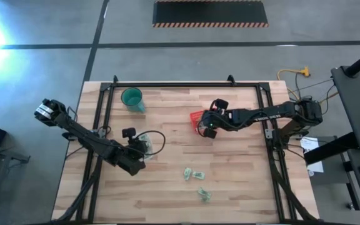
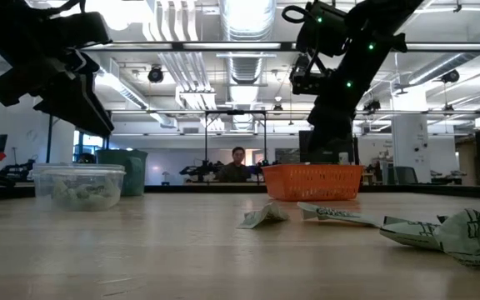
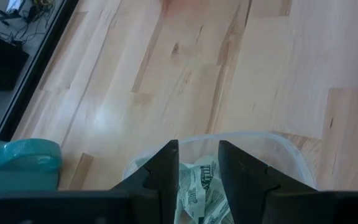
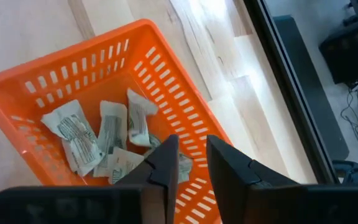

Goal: Pick and place items into bin
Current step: Put the light green stevia packet into the transparent container

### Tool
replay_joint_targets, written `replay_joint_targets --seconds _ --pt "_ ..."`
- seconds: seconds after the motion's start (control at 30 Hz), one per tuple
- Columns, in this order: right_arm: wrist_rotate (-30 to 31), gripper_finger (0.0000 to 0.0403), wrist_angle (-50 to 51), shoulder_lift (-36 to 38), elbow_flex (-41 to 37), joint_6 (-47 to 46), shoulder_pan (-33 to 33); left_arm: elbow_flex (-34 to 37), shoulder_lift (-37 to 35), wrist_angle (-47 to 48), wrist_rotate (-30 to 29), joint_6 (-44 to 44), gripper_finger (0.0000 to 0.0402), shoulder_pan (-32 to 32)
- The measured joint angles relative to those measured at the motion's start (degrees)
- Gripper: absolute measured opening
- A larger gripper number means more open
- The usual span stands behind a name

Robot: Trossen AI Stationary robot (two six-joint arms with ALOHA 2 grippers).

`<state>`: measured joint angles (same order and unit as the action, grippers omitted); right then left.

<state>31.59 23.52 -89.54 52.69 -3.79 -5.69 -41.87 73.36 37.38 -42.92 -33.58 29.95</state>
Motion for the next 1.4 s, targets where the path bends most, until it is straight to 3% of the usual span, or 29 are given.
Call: replay_joint_targets --seconds 0.23,0.47,0.73,0.9,1.1,1.4 --pt "-0.2 0.009 0.1 0.0 0.0 0.0 0.2 0.0 0.0 -2.7 0.0 0.5 0.0096 0.0" --pt "-0.7 0.0085 0.3 0.5 0.5 2.1 2.9 0.0 0.0 -21.0 1.9 18.1 0.0096 0.0" --pt "-0.6 0.007 5.2 4.1 2.2 2.5 8.3 -0.4 6.8 -44.2 20.0 39.4 0.0096 0.0" --pt "-0.7 0.0068 8.7 7.2 1.8 1.7 13.0 -2.1 15.4 -53.4 20.9 49.5 0.0096 -0.2" --pt "-0.6 0.0073 14.0 10.6 1.6 -3.0 17.7 -7.7 23.8 -54.4 21.4 51.0 0.0096 -1.9" --pt "-0.6 0.0075 15.6 14.3 0.4 -7.2 23.2 -13.4 31.2 -52.8 31.8 50.4 0.0096 -4.0"
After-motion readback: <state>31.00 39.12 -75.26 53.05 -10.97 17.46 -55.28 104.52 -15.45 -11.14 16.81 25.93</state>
